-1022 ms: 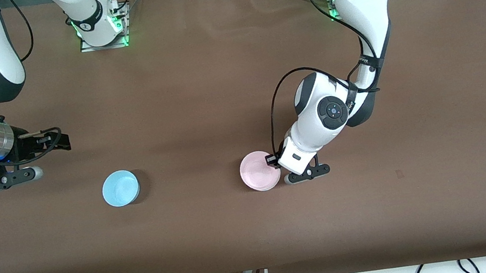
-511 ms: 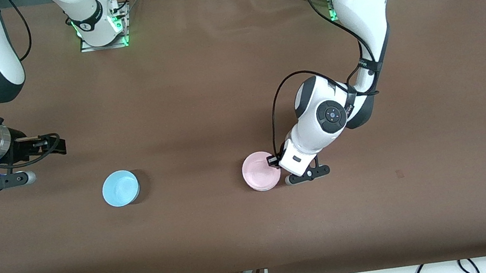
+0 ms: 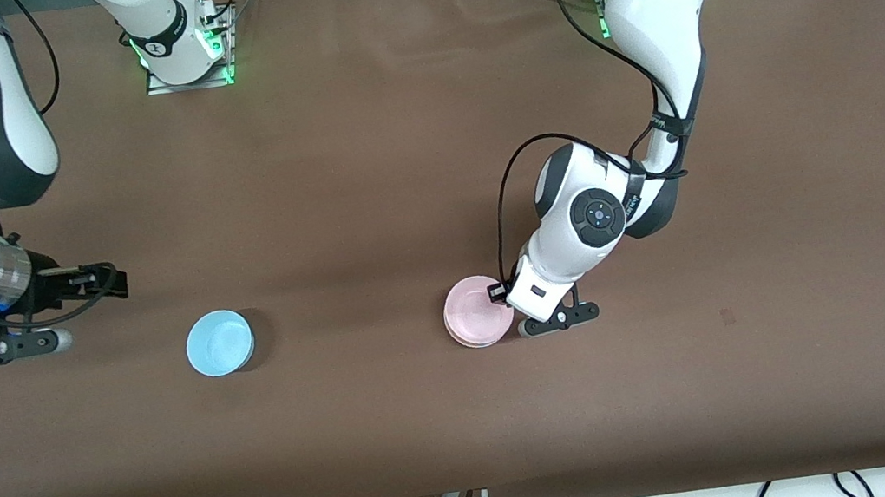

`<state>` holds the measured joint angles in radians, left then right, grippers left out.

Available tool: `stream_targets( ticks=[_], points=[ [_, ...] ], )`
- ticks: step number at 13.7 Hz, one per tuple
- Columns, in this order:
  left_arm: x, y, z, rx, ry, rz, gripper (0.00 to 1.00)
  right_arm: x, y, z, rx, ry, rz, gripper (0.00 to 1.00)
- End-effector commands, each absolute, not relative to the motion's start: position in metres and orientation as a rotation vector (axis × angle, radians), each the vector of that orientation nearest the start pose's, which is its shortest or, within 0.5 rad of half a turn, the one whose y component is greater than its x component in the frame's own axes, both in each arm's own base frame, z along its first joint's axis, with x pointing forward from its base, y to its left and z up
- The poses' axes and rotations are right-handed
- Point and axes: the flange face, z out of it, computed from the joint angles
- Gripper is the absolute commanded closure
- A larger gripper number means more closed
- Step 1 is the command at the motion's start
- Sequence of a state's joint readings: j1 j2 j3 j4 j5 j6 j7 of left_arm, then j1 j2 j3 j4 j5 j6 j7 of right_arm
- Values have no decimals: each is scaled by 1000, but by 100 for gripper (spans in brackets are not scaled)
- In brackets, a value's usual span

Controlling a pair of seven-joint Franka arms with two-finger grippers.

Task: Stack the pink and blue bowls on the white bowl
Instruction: 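Release the pink bowl with the left gripper while the right gripper reaches the blue bowl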

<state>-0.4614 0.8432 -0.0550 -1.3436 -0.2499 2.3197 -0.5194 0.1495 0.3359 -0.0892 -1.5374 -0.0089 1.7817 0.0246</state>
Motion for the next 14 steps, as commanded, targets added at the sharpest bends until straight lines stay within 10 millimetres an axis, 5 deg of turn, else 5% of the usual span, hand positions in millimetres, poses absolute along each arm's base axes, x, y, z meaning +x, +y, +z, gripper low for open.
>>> stream_targets(
  ticks=[1,2,4,5,8,9,12,14],
  points=[
    [657,-371,225,-3375,-298,-3,100,665,44,397,-3175,-65,168,0],
    [657,-370,224,-3377,-305,3,98,673,41,373,-3175,-70,159,0],
    [657,-371,228,-3381,-340,2,25,688,43,329,-3173,-98,96,1],
    [660,-371,240,-3382,-378,-21,0,694,45,303,-3170,-97,79,1],
    [663,-351,292,-3358,-417,52,0,692,47,251,-3171,-107,95,2],
    [669,-327,316,-3330,-443,79,0,684,47,244,-3169,-103,126,3],
    [682,-225,399,-3234,-592,141,0,675,45,226,-3166,-89,139,21],
    [682,-152,456,-3194,-693,98,0,675,45,224,-3138,-41,138,51]
  ],
)
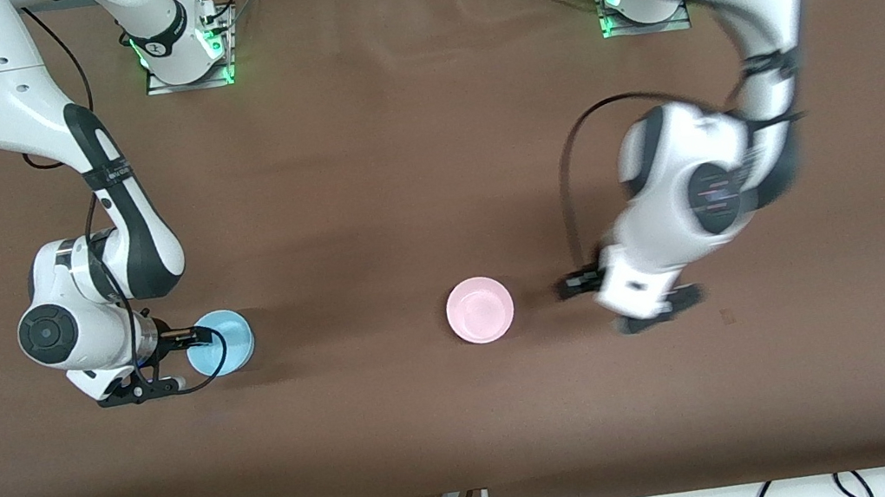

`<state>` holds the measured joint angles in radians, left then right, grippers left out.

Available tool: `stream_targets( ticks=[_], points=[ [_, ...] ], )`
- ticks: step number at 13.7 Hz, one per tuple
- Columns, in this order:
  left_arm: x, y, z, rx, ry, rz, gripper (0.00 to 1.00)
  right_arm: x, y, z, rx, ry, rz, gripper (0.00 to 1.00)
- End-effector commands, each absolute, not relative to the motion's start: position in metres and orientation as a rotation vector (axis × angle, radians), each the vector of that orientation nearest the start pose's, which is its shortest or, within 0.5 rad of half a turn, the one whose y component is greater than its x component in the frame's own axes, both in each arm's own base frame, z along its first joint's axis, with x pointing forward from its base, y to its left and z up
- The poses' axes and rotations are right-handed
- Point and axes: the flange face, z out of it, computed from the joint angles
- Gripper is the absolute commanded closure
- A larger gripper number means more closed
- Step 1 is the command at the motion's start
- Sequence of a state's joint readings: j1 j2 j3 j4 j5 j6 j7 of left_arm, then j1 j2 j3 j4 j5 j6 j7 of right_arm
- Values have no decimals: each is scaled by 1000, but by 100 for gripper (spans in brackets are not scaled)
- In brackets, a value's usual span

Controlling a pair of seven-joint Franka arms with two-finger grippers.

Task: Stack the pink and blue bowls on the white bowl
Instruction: 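Grasp the blue bowl rim with the right gripper and lift it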

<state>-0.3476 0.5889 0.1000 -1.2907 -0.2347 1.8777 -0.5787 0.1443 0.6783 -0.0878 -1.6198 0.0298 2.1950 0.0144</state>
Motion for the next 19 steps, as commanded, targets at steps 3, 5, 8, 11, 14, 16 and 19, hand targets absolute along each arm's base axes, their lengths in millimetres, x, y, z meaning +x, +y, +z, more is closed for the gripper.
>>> stream_targets(
  ticks=[3,5,8,11,14,16,19],
  points=[
    [661,-71,518,-3175,-415,98,0,677,49,218,-3132,-23,121,80],
    [645,-13,532,-3180,-340,175,0,677,49,215,-3119,-4,118,90],
    [625,30,558,-3151,-270,160,0,682,61,232,-3103,21,99,100],
    [608,38,574,-3122,-249,175,0,689,108,269,-3016,108,173,100],
    [596,4,573,-3018,-109,188,0,691,178,313,-2872,324,214,100],
    [596,13,573,-3028,-120,194,0,682,245,328,-2858,459,214,100],
    [599,22,567,-3033,-134,208,0,665,349,327,-2801,692,180,100]
  ],
)
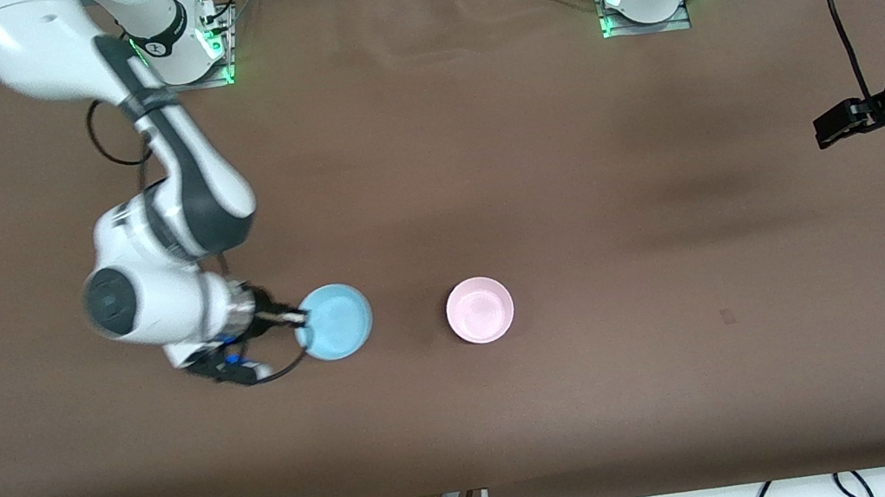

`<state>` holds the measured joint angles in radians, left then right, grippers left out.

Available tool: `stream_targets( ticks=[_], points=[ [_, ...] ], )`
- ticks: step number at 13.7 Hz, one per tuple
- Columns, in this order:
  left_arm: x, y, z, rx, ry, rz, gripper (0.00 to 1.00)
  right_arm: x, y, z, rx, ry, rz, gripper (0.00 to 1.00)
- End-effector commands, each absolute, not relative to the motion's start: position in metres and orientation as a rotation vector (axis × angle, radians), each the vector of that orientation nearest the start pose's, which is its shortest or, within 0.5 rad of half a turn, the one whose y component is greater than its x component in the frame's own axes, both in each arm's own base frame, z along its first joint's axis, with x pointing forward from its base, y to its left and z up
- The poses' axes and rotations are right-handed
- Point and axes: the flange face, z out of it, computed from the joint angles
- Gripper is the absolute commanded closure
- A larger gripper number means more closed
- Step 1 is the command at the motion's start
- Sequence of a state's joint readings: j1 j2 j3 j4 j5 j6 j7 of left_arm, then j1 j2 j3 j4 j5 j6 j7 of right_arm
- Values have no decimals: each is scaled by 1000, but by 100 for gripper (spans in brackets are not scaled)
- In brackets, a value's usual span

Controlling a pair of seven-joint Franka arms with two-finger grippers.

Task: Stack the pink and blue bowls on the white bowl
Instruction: 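Carry the blue bowl with the right gripper onto the pink bowl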

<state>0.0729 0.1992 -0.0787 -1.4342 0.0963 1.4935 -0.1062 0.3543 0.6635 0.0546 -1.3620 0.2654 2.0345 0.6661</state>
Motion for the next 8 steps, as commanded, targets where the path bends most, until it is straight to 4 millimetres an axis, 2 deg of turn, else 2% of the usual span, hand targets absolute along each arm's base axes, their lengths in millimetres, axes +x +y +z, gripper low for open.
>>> stream_targets(
  ticks=[1,3,5,8],
  points=[
    [601,20,565,-3034,-120,215,0,659,380,322,-2783,751,159,100],
    [601,19,564,-3050,-122,220,0,648,430,308,-2763,846,80,100],
    [601,20,564,-3094,-141,221,0,641,460,293,-2763,886,31,100],
    [602,20,563,-3088,-140,223,0,636,473,283,-2747,897,17,100]
  ],
)
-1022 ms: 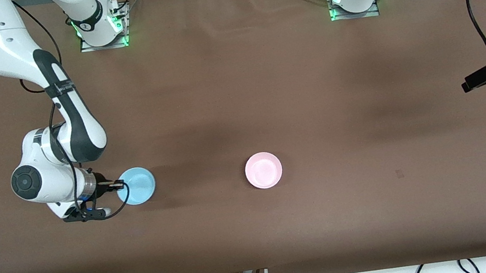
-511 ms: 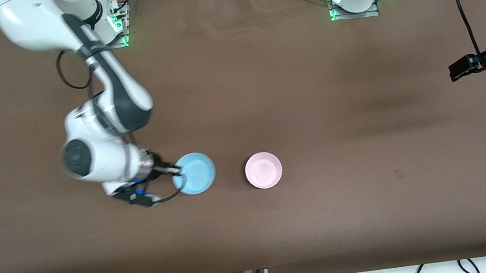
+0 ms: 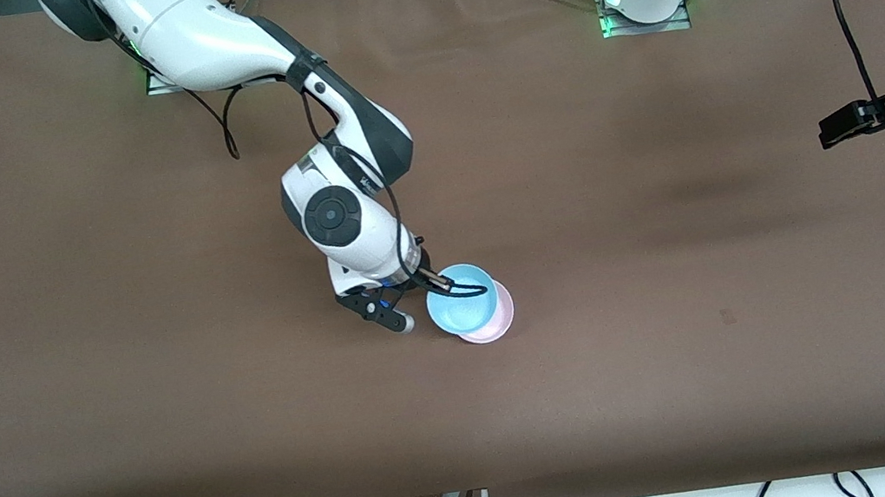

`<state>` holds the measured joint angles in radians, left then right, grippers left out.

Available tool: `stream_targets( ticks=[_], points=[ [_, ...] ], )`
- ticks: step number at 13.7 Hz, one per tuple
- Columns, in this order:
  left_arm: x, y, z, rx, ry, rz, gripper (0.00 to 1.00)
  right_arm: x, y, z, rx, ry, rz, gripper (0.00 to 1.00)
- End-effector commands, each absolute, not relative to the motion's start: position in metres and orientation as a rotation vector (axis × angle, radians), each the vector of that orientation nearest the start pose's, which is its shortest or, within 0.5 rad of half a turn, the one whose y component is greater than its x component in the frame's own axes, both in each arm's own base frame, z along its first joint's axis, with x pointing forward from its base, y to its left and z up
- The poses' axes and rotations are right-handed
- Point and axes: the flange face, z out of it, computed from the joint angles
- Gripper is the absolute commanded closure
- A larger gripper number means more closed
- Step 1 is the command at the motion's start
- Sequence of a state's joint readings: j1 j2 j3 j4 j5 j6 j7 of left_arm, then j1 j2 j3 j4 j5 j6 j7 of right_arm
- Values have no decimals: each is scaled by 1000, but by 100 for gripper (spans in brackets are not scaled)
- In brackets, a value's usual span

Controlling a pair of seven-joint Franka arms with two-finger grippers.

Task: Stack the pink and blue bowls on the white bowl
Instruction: 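Carry the blue bowl with the right gripper onto the pink bowl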

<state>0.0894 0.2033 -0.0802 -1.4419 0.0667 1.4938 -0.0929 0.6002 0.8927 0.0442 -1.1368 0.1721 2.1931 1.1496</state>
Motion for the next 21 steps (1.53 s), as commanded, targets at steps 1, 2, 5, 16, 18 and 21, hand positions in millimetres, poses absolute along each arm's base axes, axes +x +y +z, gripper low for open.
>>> stream_targets(
  ticks=[1,2,5,16,18,21],
  points=[
    [602,22,563,-3089,-145,223,0,636,475,281,-2732,907,5,100],
    [602,24,563,-3091,-150,223,0,635,479,281,-2710,924,-9,100],
    [605,19,566,-3094,-141,211,0,633,487,275,-2701,922,-20,100],
    [606,18,567,-3102,-140,205,0,625,498,256,-2737,886,-78,100],
    [606,17,567,-3102,-137,205,0,626,498,256,-2730,885,-86,100],
    [606,18,568,-3102,-140,202,0,626,498,252,-2732,884,-85,100]
  ],
)
